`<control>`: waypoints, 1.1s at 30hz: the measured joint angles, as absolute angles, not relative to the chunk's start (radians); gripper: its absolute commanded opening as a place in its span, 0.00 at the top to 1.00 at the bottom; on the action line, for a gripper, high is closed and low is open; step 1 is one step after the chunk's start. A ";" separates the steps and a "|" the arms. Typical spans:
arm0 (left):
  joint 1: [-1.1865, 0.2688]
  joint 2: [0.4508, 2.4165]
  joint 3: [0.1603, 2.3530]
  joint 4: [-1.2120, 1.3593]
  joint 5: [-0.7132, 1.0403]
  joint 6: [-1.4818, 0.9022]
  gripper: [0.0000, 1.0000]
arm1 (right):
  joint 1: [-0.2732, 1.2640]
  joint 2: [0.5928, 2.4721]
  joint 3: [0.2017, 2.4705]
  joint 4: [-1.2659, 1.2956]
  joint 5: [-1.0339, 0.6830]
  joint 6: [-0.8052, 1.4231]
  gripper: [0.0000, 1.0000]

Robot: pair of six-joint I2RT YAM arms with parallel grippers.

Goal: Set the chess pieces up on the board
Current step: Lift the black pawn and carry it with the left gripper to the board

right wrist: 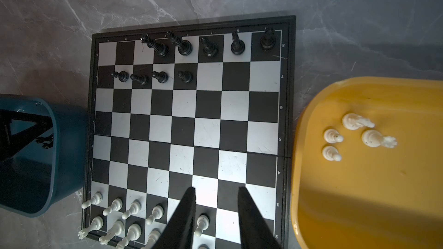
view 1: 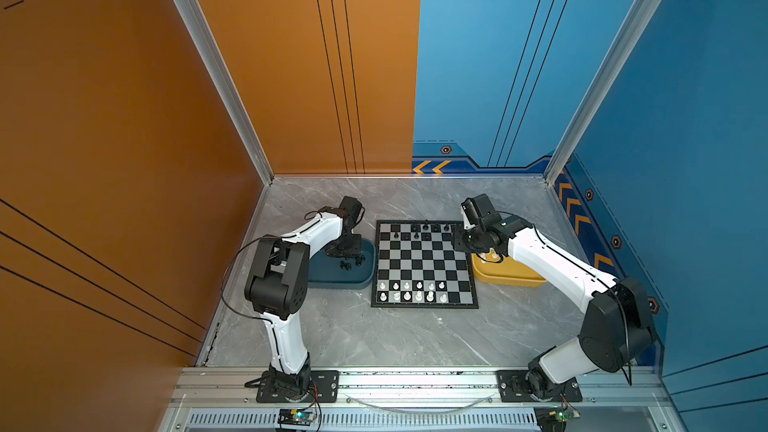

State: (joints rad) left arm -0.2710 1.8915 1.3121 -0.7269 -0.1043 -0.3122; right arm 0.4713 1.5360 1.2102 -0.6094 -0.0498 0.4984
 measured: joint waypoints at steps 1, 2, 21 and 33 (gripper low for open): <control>-0.271 1.895 1.312 -0.726 -0.104 -0.313 0.85 | 0.471 1.536 1.210 -0.609 -0.050 0.498 0.67; -0.271 1.898 1.312 -0.725 -0.104 -0.314 0.86 | 0.471 1.536 1.210 -0.609 -0.049 0.498 0.67; -0.271 1.897 1.315 -0.728 -0.105 -0.316 1.00 | 0.471 1.536 1.211 -0.609 -0.050 0.498 0.67; -0.310 1.770 1.402 -0.804 -0.132 -0.311 1.00 | 0.471 1.536 1.211 -0.609 -0.050 0.498 0.67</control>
State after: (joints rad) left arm -0.3103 1.7702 1.4017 -0.8043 -0.1318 -0.3111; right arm 0.4713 1.5364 1.2110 -0.6094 -0.0498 0.4984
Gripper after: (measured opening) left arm 0.097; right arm 0.326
